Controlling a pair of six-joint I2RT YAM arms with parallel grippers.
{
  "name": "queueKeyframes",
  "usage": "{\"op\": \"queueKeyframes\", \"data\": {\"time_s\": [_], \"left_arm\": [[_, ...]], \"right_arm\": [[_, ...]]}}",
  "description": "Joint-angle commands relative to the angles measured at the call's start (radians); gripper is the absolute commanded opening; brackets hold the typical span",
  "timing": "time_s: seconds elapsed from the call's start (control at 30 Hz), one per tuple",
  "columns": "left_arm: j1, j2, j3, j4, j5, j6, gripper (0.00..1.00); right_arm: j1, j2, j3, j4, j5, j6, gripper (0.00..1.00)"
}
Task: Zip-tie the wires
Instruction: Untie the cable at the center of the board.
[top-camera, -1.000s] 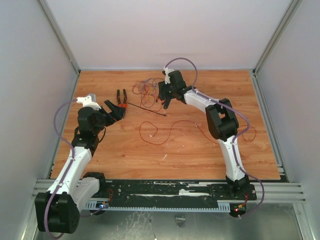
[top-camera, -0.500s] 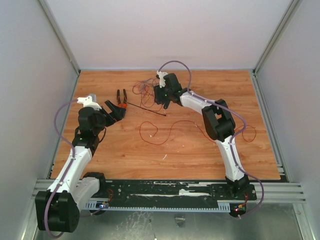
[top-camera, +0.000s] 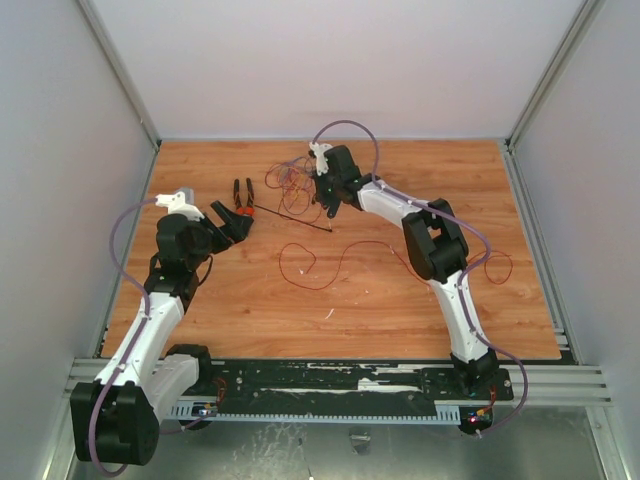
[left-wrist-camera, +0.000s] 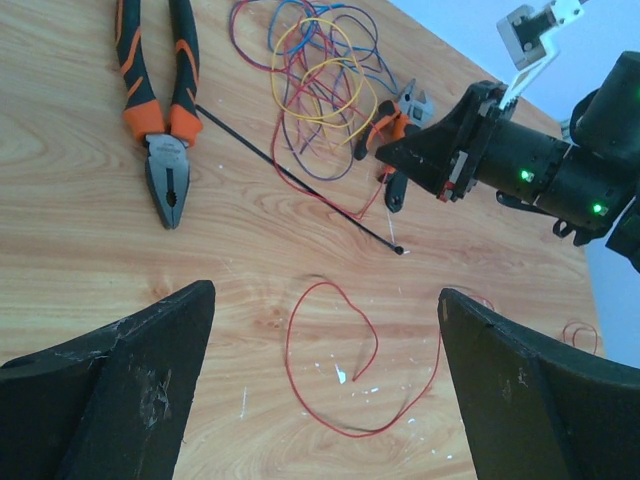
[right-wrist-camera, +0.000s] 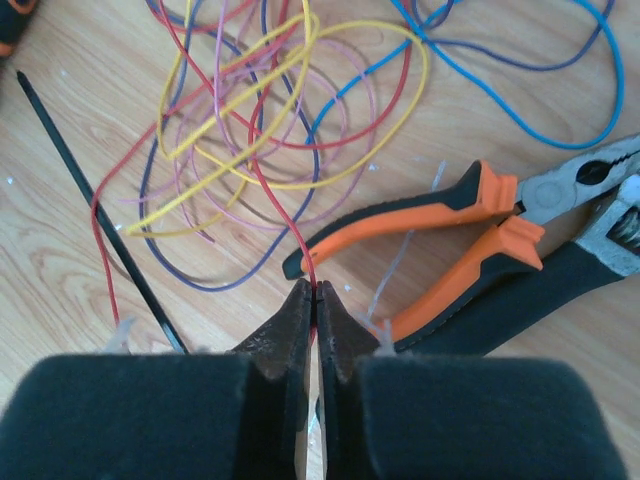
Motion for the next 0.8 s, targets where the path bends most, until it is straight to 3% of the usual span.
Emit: {"op": "queueKeyframes", "data": {"time_s": [0.0, 0.17, 0.47, 0.77], "left_arm": [[0.005, -0.024, 0.018, 0.027, 0.035, 0.005, 0.98], [0.005, -0.045, 0.068, -0.01, 0.056, 0.014, 0.98], [0.005, -0.029, 0.163, 0.009, 0.133, 0.004, 0.98], [-0.008, 0.17, 0.228, 0.237, 0.177, 0.059, 0.98]], "right_arm": [[0.014, -0.032, 0.071, -0.037, 0.03, -0.027, 0.0], [0.018, -0.141, 0.135, -0.079, 0.064, -0.04, 0.0], [0.018, -0.339, 0.405, -0.111, 0.126, -0.095, 0.0], [0.018, -0.483, 0.475, -0.075, 0.108, -0.083, 0.0]]}}
